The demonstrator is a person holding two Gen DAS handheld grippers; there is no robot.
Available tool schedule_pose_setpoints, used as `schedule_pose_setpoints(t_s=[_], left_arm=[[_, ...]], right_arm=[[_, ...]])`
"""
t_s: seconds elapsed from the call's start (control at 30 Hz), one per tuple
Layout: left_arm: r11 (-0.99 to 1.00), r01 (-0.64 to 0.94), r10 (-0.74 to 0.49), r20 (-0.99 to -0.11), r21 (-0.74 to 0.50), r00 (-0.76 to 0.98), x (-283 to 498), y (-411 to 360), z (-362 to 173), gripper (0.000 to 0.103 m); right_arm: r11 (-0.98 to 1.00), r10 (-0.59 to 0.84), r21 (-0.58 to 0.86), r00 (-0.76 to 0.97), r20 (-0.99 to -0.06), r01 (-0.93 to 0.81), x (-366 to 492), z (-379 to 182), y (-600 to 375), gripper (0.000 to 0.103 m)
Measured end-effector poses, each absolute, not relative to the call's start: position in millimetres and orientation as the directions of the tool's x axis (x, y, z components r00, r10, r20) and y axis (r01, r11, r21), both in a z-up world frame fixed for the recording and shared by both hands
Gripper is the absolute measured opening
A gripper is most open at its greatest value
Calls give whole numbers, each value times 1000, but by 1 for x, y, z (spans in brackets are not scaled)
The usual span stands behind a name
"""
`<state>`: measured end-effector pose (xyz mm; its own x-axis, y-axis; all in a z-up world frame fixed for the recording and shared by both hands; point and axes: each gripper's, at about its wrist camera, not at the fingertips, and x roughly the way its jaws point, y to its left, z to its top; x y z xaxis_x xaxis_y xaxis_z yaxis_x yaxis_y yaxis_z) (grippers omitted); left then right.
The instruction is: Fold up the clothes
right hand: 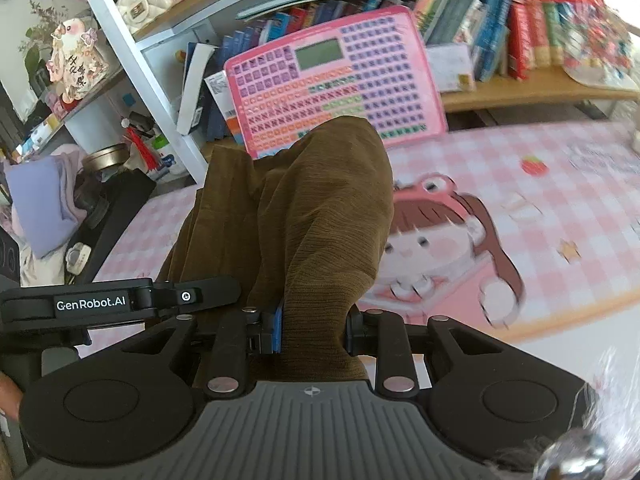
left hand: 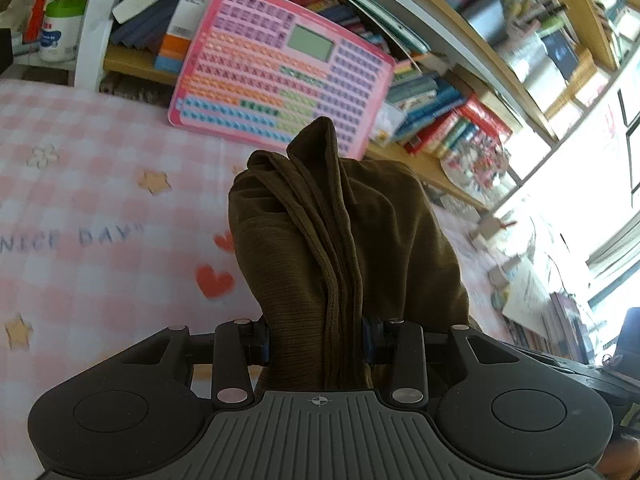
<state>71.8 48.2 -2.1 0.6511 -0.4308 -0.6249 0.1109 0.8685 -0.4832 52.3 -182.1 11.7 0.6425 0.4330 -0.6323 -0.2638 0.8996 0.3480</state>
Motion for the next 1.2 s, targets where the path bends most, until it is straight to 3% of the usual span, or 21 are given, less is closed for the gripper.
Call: schedule_pose_setpoints(t_s=[0.43,0.97,1.2], left_arm=[[862,83,-408,-586,-501,700,132,93,-5,37],[859,-18,-359,-627,-512,692,191,110,-50,37],[866,-57,-327,-649,-497,687,193,115,-55,41]], right_arm=[[905,425,291,671,-607,-310,123,12,-130,25],[913,405,318,657,-636,-254,187,-35,-114,25],[911,406,348,641,-652,-223,199,-53,-118,31]])
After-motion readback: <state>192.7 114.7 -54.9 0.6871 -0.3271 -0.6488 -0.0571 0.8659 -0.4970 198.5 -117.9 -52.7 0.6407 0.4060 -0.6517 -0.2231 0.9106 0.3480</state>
